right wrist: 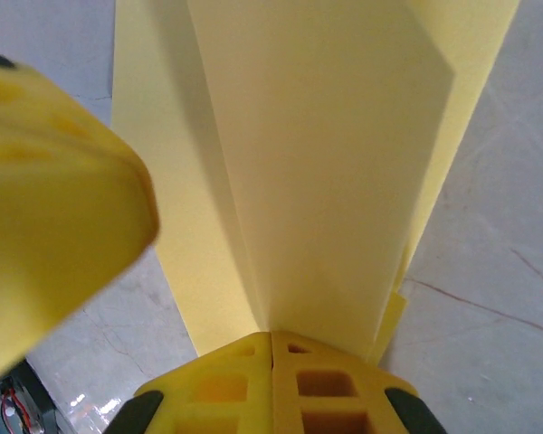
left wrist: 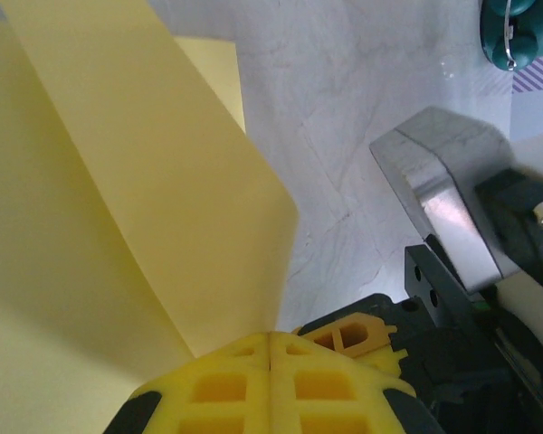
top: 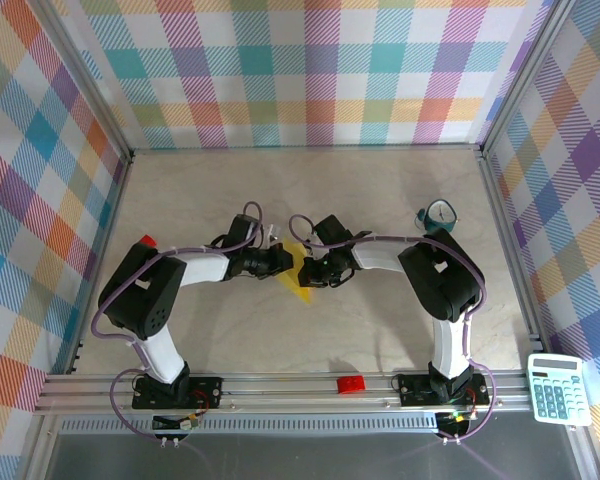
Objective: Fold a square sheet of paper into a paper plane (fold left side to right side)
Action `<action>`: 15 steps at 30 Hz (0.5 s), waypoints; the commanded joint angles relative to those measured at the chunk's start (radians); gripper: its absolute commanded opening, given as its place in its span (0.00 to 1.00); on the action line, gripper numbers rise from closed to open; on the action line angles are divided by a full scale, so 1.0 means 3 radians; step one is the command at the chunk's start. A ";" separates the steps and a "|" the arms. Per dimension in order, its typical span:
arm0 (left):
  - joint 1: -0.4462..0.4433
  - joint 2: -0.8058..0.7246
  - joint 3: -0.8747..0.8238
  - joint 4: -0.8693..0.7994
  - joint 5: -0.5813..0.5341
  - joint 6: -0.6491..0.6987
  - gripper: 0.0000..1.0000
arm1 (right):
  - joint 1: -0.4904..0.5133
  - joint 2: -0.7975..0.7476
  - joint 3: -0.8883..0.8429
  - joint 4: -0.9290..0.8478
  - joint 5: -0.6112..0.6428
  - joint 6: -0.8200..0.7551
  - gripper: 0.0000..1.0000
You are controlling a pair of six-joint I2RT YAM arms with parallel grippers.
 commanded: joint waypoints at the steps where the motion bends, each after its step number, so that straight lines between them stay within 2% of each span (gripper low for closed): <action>1: -0.0061 0.0093 -0.0011 0.0200 0.0045 -0.0082 0.00 | 0.0056 0.0302 -0.0221 -0.0546 0.0558 -0.0100 0.00; 10: -0.0119 0.0295 0.0096 0.0111 0.0004 -0.0034 0.00 | 0.0082 0.0373 -0.0160 -0.0651 0.0615 -0.0128 0.00; 15: -0.0117 0.0327 0.0168 -0.0107 -0.0162 0.0058 0.00 | 0.0090 0.0393 -0.0133 -0.0736 0.0665 -0.0159 0.00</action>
